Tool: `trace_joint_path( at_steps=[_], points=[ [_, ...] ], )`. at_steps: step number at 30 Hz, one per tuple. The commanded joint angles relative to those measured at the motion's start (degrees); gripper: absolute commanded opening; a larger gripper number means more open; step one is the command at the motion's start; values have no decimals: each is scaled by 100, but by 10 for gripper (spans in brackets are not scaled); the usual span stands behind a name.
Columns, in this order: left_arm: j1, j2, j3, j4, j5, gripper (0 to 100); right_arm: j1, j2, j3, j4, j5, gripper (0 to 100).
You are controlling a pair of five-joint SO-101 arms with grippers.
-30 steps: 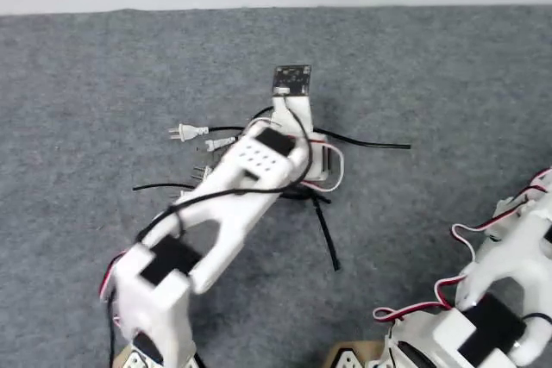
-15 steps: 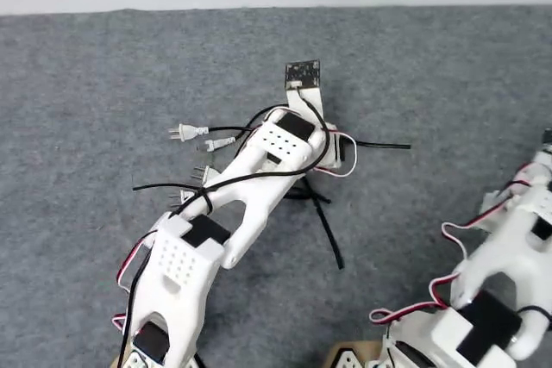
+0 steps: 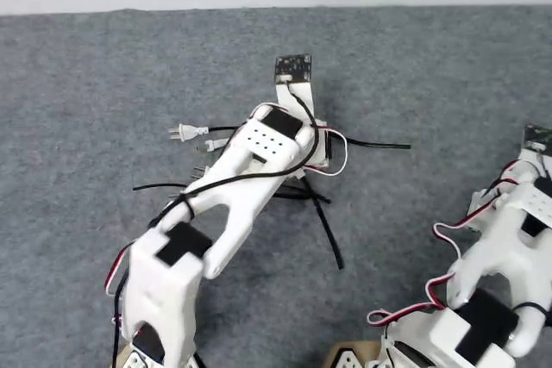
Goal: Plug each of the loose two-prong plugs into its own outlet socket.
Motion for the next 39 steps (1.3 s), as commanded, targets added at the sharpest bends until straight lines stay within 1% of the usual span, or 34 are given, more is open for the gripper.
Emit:
trace_joint_path(
  at_steps=[1,4,10,13,18,22,25,27,30,35,39],
  points=[
    [-79,-782,690,-791,-88,120,-101,-22,9,-84,26,332],
    [-237,-791,1051,-1284,-88,120,-180,-22,158,-268,35,332],
    [-527,-149,752,-1556,-62,120,-198,-22,378,-514,35,332],
    [-589,246,365,-1477,-62,120,-198,-22,396,-523,70,332],
    [-563,536,-127,-914,-53,120,-189,-22,396,-523,79,332],
    [-554,554,-154,-624,-35,115,-189,-22,396,-523,79,332],
    [-431,545,-154,-308,246,115,-189,-22,396,-523,79,332],
    [-281,563,-154,-167,299,115,-189,-22,396,-523,79,332],
    [-176,589,-154,-132,325,115,-189,-22,387,-523,79,332],
    [-378,598,-180,-237,325,119,-189,-22,387,-523,88,332],
    [-396,607,-163,-246,325,119,-189,-22,387,-497,88,332]
  ],
)
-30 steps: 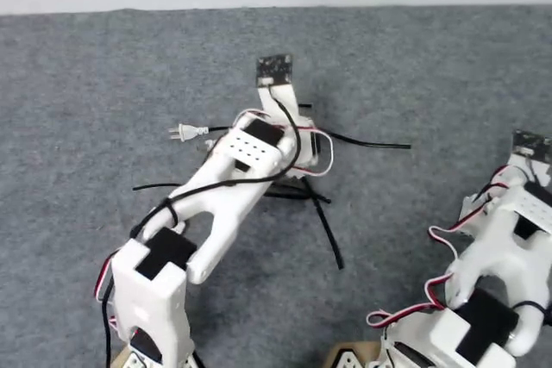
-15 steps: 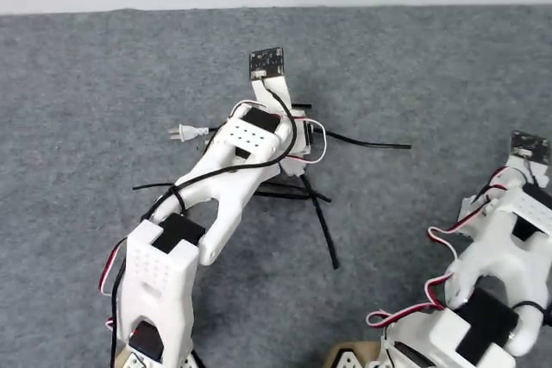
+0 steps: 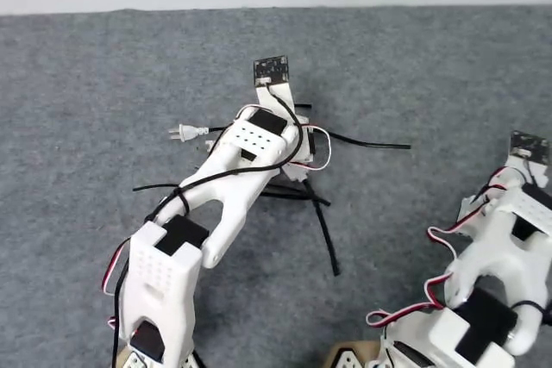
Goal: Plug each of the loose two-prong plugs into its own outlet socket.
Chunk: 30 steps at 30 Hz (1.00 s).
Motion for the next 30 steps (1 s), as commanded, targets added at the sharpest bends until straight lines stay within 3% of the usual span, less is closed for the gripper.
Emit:
trace_joint_path(
  at_steps=[1,7,21,30],
  points=[
    [0,0,-154,97,79,119,-75,-31,-53,-66,53,332],
    [-53,9,-154,571,510,121,-75,-31,-53,-66,62,332],
    [-695,0,31,976,501,177,-259,-31,18,-40,105,332],
    [-686,-53,31,985,220,173,-338,-31,114,-48,290,332]
  ],
)
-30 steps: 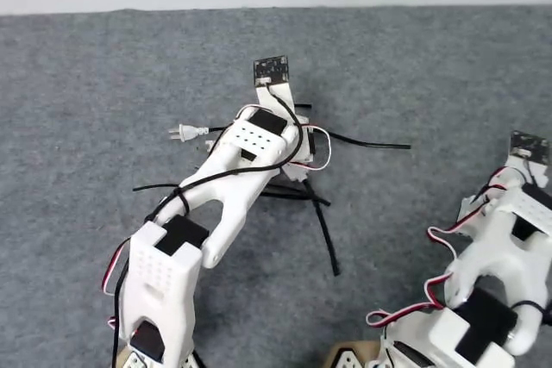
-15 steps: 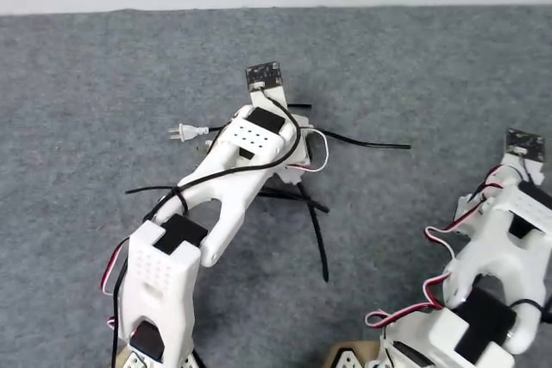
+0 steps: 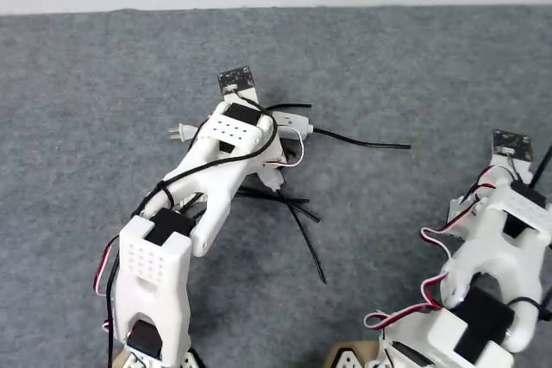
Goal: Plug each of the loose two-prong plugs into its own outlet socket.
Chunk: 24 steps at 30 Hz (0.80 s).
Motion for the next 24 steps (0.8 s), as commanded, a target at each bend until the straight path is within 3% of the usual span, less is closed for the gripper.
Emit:
trace_joint_path(
  at_steps=[1,12,15,19,24],
  points=[
    [-44,-114,-48,62,-123,173,-66,-31,-44,-48,79,332],
    [-62,-1029,497,299,-993,180,-75,-31,-44,-57,105,333],
    [-88,-1538,901,290,-1134,226,-75,-31,-44,-57,264,333],
    [-35,-1881,1569,-88,-1477,275,-75,-31,-44,-48,281,333],
    [-44,-1820,2193,-712,-1688,225,-75,-31,-44,-40,281,333]
  ],
)
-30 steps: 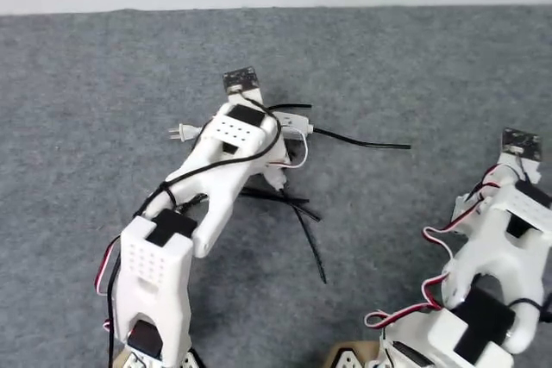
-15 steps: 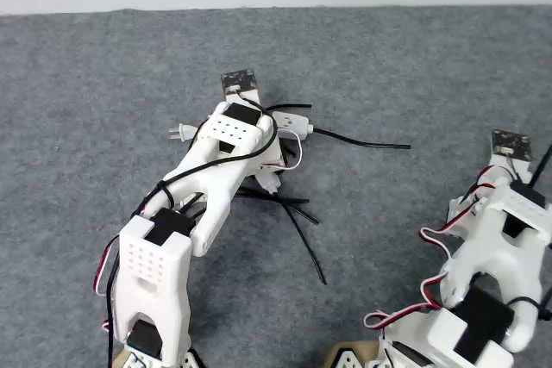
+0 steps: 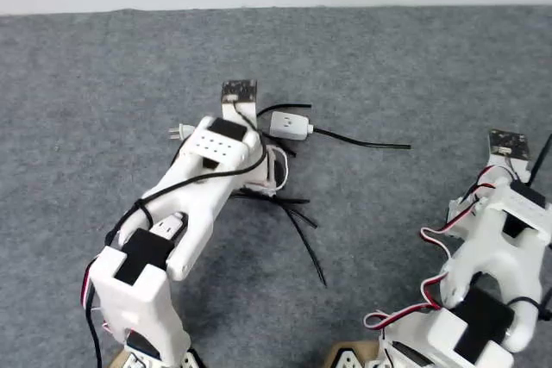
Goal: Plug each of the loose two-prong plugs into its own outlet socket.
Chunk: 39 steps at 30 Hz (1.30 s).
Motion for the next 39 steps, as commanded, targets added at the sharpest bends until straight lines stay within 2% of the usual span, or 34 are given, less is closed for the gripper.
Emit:
trace_joint_path(
  at_steps=[1,9,11,14,15,19,23,29,34,39],
  points=[
    [0,-229,127,-448,-105,220,-75,-31,-44,-40,79,333],
    [79,-167,75,-923,-88,209,-84,-31,-44,-48,70,332],
    [88,-167,75,-941,-88,163,-75,-31,-44,-57,70,332],
    [141,-176,48,-941,-97,13,-75,-31,-44,-66,79,332],
    [185,-229,66,-932,-97,8,-75,-31,-44,-66,79,332],
    [615,-457,48,-809,-97,11,-75,-31,-44,-75,53,332],
    [1116,-1301,66,-668,-97,12,-75,-31,-44,-57,70,332],
    [1512,-2338,84,-352,-70,13,-66,-31,-44,-48,79,332],
    [1644,-2646,57,114,-44,13,-75,-31,-44,-48,79,332],
    [1327,-3086,-734,510,721,13,-75,-31,-44,-48,79,332]
  ],
)
